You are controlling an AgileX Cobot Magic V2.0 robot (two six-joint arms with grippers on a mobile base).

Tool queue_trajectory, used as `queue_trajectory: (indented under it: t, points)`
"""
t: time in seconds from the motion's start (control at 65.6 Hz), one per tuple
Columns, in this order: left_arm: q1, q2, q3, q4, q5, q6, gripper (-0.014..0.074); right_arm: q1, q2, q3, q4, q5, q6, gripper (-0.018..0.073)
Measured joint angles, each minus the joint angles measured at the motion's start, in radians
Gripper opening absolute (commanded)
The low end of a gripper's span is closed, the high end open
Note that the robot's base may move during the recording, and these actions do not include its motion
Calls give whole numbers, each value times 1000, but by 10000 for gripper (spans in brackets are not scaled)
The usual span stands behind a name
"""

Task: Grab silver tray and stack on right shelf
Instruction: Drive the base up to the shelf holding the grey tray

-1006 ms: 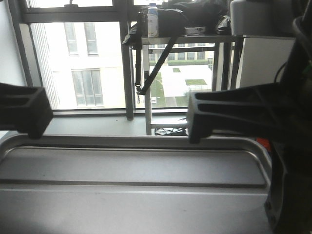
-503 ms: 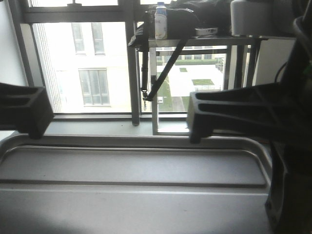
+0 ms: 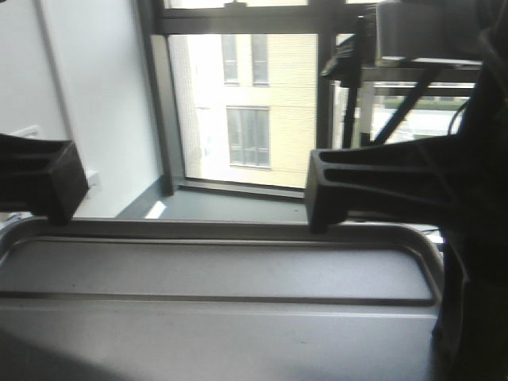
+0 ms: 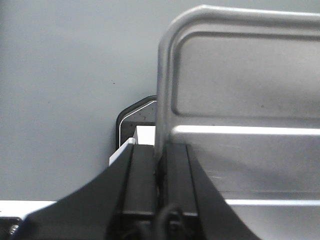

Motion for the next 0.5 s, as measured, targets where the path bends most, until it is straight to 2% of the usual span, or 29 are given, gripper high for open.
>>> queue_trajectory:
  t: [0.503]
  points:
    - [0,0,0,0,0,0,-92,0,0,0,0,0,0,59]
